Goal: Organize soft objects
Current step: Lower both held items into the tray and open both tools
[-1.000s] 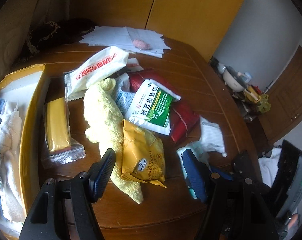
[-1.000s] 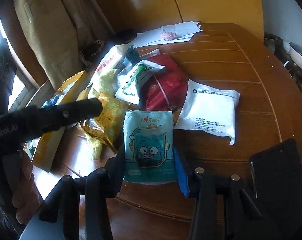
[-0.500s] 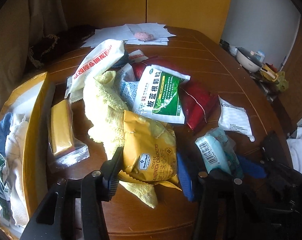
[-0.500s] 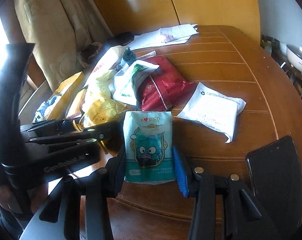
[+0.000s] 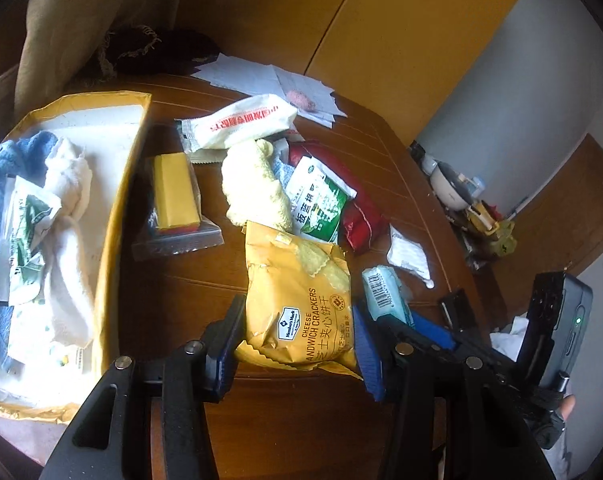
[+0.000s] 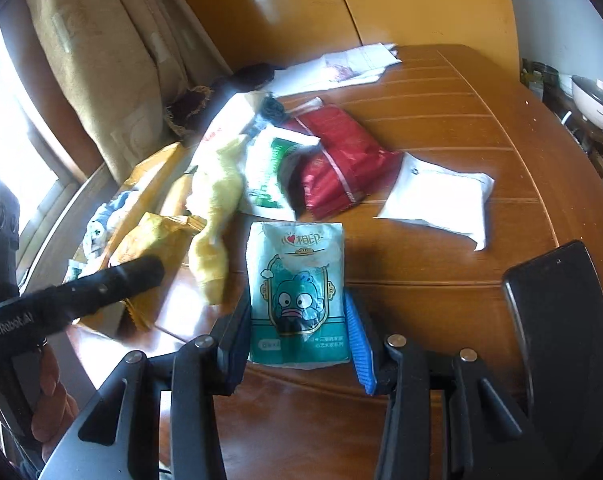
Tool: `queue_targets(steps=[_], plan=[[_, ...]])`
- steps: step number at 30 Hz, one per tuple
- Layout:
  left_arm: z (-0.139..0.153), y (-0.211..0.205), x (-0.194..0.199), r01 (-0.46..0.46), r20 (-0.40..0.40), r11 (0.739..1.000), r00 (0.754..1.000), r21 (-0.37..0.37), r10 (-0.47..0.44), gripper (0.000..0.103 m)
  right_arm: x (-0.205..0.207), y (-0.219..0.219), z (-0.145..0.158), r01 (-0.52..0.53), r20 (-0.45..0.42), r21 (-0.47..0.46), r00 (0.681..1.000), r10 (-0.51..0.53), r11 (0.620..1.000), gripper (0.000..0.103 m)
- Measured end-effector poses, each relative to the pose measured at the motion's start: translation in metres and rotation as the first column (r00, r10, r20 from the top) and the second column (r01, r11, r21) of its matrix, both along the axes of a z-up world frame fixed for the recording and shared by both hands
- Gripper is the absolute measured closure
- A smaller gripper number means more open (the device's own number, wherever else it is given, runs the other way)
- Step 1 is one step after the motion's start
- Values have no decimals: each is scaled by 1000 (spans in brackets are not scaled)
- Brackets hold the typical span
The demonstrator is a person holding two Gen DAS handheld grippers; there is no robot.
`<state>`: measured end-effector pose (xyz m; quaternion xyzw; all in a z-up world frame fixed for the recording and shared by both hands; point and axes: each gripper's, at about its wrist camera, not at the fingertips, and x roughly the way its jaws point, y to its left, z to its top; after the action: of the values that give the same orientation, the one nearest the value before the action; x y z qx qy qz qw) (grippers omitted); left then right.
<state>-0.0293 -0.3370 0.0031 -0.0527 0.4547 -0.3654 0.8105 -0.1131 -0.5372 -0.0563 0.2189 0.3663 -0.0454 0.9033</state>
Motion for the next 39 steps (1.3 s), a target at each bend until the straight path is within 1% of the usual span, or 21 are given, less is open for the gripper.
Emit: queue_targets(steps=[4, 8, 10, 14, 18, 19, 22, 25, 27, 30, 32, 34, 35, 36, 37, 39], plan=[[22, 34, -3, -74, 39, 995, 996, -69, 77, 50, -5, 16, 15, -29, 62, 4, 998, 29, 1000, 61], [34, 73, 2, -164, 58, 982, 984, -97, 170, 50, 0, 39, 30, -92, 111, -2, 990, 92, 996, 61], [37, 94, 8, -225, 63, 969, 971, -102, 232, 50, 7, 53, 36, -123, 127, -10, 984, 123, 992, 61], [39, 135, 28, -331, 59, 936, 939, -115, 339, 50, 32, 83, 41, -205, 132, -3, 970, 203, 979, 61], [40, 166, 51, -404, 62, 907, 909, -122, 413, 50, 68, 113, 45, -275, 119, 5, 955, 273, 961, 61], [39, 171, 58, -413, 60, 902, 904, -124, 422, 50, 80, 120, 46, -291, 112, 5, 951, 289, 957, 61], [39, 176, 83, -429, 52, 896, 898, -113, 436, 50, 109, 132, 47, -327, 93, 20, 942, 324, 945, 61], [42, 170, 114, -420, 43, 902, 904, -97, 426, 50, 148, 136, 49, -329, 73, 51, 943, 325, 943, 61], [44, 159, 139, -410, 60, 908, 908, -81, 415, 50, 174, 139, 49, -317, 60, 56, 947, 314, 947, 61], [32, 141, 185, -392, 34, 920, 919, -20, 392, 50, 216, 143, 51, -321, 27, 44, 947, 320, 946, 60], [16, 131, 212, -387, -3, 922, 922, 31, 387, 50, 242, 144, 43, -318, -24, 48, 947, 320, 947, 61], [0, 125, 232, -379, -60, 924, 922, 55, 382, 50, 258, 143, 34, -305, -53, 51, 950, 308, 951, 61], [-5, 124, 238, -384, -75, 921, 918, 71, 389, 50, 263, 143, 29, -294, -68, 53, 952, 297, 954, 61], [-10, 123, 242, -392, -76, 915, 914, 95, 399, 50, 264, 144, 26, -284, -71, 54, 955, 287, 957, 60], [-13, 123, 244, -402, -72, 908, 908, 115, 412, 50, 262, 145, 27, -285, -56, 35, 956, 287, 958, 60], [-19, 124, 249, -415, -87, 902, 900, 122, 426, 50, 260, 151, 28, -294, -48, -10, 955, 293, 956, 58]])
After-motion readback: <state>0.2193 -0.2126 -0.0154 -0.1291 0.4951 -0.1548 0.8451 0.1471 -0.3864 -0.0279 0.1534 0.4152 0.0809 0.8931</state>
